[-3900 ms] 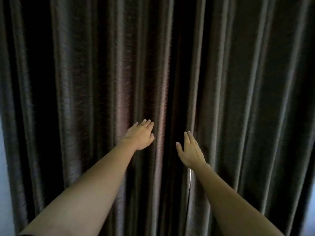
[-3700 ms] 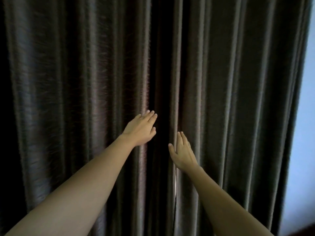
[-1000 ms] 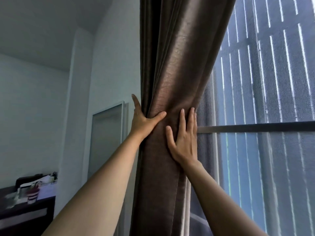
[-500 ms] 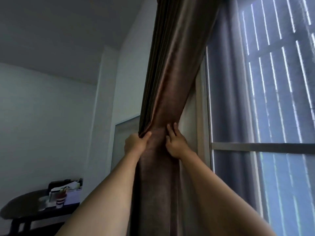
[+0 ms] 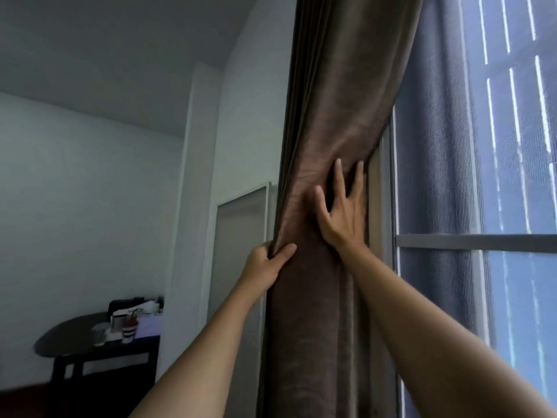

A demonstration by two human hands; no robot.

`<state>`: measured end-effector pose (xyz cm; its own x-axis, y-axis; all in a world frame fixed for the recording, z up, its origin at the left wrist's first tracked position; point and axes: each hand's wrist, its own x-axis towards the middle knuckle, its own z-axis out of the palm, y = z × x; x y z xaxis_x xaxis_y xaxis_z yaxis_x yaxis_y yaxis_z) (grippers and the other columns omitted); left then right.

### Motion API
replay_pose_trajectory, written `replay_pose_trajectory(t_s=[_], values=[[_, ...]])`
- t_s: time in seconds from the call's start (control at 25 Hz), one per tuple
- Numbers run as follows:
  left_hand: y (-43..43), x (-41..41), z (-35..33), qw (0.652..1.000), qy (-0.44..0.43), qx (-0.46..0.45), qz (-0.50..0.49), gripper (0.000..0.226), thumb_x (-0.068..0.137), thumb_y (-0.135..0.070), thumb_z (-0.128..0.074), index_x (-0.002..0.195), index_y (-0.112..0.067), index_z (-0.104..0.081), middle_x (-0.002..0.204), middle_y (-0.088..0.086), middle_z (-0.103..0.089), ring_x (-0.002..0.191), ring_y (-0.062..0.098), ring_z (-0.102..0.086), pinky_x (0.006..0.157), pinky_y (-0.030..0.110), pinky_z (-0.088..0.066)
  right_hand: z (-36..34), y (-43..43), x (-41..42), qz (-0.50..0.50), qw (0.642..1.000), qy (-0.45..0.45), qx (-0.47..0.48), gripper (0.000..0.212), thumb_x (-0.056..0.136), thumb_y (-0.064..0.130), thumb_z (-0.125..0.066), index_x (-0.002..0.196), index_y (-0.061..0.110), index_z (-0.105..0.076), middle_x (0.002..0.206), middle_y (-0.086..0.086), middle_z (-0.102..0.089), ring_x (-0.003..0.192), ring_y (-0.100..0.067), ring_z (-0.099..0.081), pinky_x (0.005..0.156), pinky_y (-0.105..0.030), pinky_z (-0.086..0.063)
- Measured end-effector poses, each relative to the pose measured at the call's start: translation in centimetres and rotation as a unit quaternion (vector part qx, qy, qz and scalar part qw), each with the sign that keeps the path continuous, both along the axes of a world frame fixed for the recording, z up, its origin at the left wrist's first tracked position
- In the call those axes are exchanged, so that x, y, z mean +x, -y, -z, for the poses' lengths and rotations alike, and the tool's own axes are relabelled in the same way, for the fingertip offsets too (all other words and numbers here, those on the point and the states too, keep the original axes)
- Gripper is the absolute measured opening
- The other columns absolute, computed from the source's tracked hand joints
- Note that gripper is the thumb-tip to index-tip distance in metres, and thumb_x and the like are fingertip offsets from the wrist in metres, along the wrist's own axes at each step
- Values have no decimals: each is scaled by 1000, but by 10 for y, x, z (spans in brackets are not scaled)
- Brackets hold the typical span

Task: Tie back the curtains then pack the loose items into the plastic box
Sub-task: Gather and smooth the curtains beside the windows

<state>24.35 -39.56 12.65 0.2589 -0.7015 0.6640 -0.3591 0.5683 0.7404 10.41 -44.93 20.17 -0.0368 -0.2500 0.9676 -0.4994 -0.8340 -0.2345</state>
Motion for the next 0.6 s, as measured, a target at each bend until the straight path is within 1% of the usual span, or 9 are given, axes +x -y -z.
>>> replay_pose_trajectory(t_s=[0.04,0.12,0.16,0.2,0.28,0.32,0.4,0.52,0.6], values=[[-1,0,4,1000,-19,-4,22,19,87,-31,-65,97,-16,-67,99,11,-73,86,22,-70,81,35,-57,-10,-2,-1,21,999,-23,-12,76,85,65,-36,149,39,-2,159,-7,15,147,-33,1,117,-46,-11],[-2,5,5,997,-48,-5,52,19,86,-30,-66,97,-15,-68,100,12,-73,90,25,-70,85,40,-56,-31,-2,2,82,994,-69,-20,84,81,72,-41,148,42,-1,158,-6,19,144,-41,12,116,-52,-2],[-1,9,5,997,-54,-2,58,20,86,-32,-65,97,-15,-69,100,12,-73,91,26,-70,86,41,-56,-39,1,5,120,988,-96,2,86,79,76,-40,148,43,0,158,-4,20,143,-41,17,115,-54,1],[1,14,5,997,-48,1,53,22,87,-33,-65,98,-14,-69,100,11,-73,91,25,-70,86,41,-56,-45,4,10,160,978,-128,36,88,78,80,-34,148,43,4,158,-1,21,142,-39,22,115,-56,2],[6,21,5,1000,-7,-6,10,30,89,-37,-61,102,-11,-68,100,9,-72,90,23,-69,85,42,-56,-52,10,18,241,951,-178,82,90,76,85,-21,148,41,10,158,-2,21,141,-35,27,116,-56,7],[8,23,5,1000,14,-13,-18,32,90,-39,-59,103,-11,-66,99,7,-71,89,20,-69,85,41,-56,-55,11,22,268,940,-191,89,90,76,85,-17,148,39,11,158,-5,20,141,-34,28,116,-54,12],[9,25,7,997,30,-27,-59,29,91,-41,-54,102,-14,-62,98,3,-69,88,17,-66,82,36,-55,-57,6,27,301,928,-201,85,89,78,82,-11,149,33,12,158,-10,18,141,-32,28,114,-49,17],[13,31,16,995,45,-52,-75,28,92,-40,-52,107,-17,-59,97,0,-66,93,18,-65,80,31,-53,-44,-6,31,337,920,-197,43,87,83,76,-4,150,23,11,158,-15,13,142,-31,25,114,-45,18],[16,32,22,992,69,-71,-83,35,92,-42,-51,117,-16,-53,103,0,-65,98,20,-65,81,29,-53,-31,-10,28,323,925,-198,21,86,85,74,-7,151,20,8,158,-16,12,144,-29,22,115,-43,17]])
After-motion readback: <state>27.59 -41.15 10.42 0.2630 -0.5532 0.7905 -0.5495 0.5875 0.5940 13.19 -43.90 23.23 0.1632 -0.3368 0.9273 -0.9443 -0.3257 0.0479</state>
